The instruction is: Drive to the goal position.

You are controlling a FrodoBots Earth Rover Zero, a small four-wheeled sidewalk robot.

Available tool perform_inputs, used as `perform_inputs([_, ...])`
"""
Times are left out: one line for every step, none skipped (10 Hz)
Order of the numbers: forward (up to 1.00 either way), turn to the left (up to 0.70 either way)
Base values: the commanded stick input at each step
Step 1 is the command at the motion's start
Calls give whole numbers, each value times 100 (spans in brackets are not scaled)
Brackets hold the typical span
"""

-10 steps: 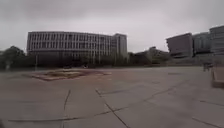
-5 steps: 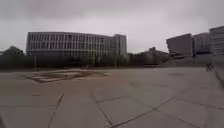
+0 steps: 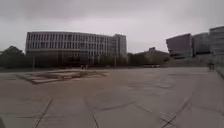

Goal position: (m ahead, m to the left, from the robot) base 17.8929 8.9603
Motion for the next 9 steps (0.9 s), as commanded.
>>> perform_inputs([70, 0])
perform_inputs([70, 0])
perform_inputs([70, 0])
perform_inputs([70, 0])
perform_inputs([70, 0])
perform_inputs([70, 0])
perform_inputs([70, 0])
perform_inputs([70, 0])
perform_inputs([70, 0])
